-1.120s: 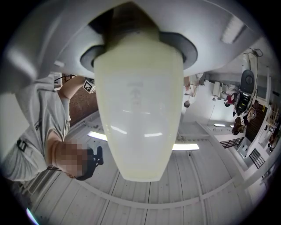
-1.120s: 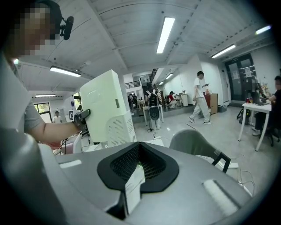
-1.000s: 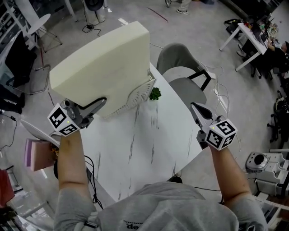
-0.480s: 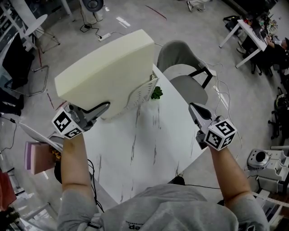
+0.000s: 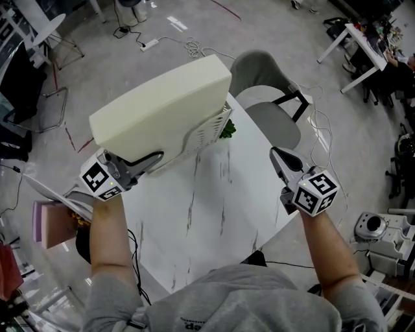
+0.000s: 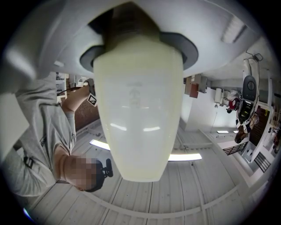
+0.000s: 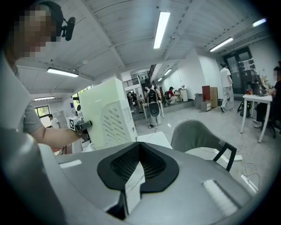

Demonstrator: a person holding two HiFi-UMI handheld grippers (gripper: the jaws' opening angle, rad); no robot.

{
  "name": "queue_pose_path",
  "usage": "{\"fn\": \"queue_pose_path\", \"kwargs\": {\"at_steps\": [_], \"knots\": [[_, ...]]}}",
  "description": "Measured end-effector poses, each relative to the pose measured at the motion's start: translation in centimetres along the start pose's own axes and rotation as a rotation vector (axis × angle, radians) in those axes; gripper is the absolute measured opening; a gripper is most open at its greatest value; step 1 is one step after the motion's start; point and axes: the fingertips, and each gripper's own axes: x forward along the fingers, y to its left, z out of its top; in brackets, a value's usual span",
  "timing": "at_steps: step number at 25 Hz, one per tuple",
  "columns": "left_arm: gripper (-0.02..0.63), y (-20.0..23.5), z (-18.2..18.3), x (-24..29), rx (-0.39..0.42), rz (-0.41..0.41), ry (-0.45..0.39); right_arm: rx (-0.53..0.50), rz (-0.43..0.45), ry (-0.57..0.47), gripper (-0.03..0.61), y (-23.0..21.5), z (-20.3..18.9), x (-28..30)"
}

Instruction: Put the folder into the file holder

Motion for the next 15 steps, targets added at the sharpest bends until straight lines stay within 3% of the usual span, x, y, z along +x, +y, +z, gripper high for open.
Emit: {"fn": "queue_pose_path", "kwargs": {"at_steps": [7,11,15], "knots": [[0.381,0.0,-2.6,-0.2,-0.019,0.042,0.032,0.001,0.012,0.009,0.003,0.3,-0.3,0.2],[0.414,-0.4,-3.5,0.1,-0.023,0.041,0.107,0.007,0.020,0.004,0.003,0.6,-0.2,0.1],[0.476,0.2,-4.2,-0.6,-0.047,0.113,0.150,0.000,0.024,0.000,0.003,0.8,0.2,-0.1]]}}
